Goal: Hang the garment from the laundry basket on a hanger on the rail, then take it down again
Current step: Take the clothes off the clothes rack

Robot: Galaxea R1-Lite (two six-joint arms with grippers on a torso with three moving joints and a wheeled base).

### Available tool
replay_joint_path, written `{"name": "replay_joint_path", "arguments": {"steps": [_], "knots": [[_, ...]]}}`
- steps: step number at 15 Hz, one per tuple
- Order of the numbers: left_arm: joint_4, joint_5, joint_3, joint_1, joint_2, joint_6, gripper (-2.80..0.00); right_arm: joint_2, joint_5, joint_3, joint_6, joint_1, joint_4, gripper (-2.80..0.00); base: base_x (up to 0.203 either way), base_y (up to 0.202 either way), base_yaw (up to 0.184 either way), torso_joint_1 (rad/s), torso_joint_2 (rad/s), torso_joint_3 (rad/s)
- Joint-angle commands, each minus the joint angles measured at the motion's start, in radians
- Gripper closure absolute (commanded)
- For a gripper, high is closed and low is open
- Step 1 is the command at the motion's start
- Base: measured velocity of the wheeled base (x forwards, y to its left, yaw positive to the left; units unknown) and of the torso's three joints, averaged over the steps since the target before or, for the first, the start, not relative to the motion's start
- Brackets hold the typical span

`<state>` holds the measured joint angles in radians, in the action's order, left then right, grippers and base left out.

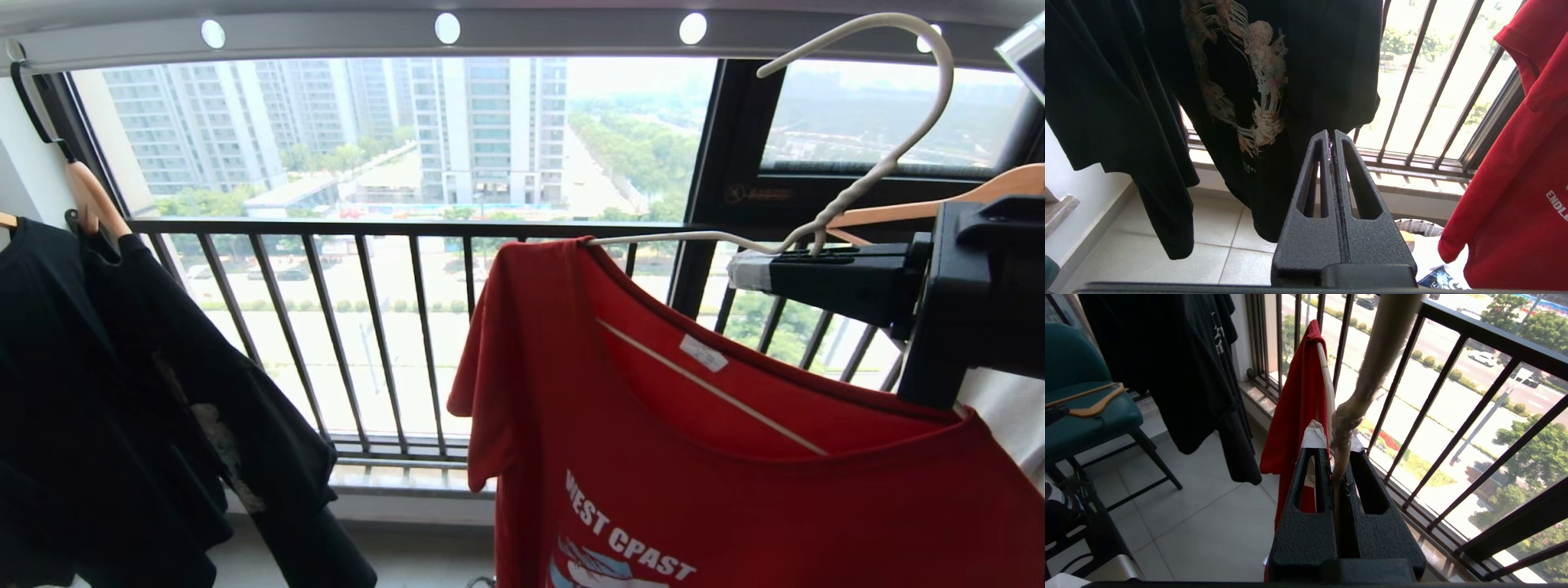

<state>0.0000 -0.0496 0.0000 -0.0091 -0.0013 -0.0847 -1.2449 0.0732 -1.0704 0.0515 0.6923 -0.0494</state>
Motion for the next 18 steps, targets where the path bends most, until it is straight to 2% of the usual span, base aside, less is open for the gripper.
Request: {"name": "replay_joint_path", "arguments": {"steps": [1, 3, 6, 12, 15, 18], "knots": [[0.0, -0.001, 0.0, 0.0, 0.001, -0.001, 0.0, -0.003, 0.0, 0.073, 0.002, -0.002, -0.03, 0.0, 0.0, 0.0, 0.0, 0.0, 0.0, 0.0], [0.0, -0.001, 0.0, 0.0, 0.001, -0.001, 0.0, -0.005, 0.001, 0.11, 0.0, -0.033, -0.063, 0.0, 0.0, 0.0, 0.0, 0.0, 0.0, 0.0], [0.0, -0.003, 0.0, 0.0, 0.001, -0.003, 0.0, -0.036, 0.017, 0.097, 0.005, -0.056, -0.154, 0.0, 0.0, 0.0, 0.0, 0.0, 0.0, 0.0], [0.0, -0.003, 0.0, 0.0, 0.001, -0.003, 0.0, -0.105, 0.042, 0.098, 0.001, -0.056, -0.158, 0.0, 0.0, 0.0, 0.0, 0.0, 0.0, 0.0], [0.01, -0.001, -0.008, 0.0, 0.002, 0.029, 0.0, -0.143, 0.042, 0.096, -0.001, -0.056, -0.161, 0.0, 0.0, 0.0, 0.0, 0.0, 0.0, 0.0], [0.006, 0.005, -0.11, 0.0, 0.091, 0.022, 0.0, -0.17, 0.042, 0.096, -0.001, -0.056, -0.163, 0.0, 0.0, 0.0, 0.0, 0.0, 0.0, 0.0]]}}
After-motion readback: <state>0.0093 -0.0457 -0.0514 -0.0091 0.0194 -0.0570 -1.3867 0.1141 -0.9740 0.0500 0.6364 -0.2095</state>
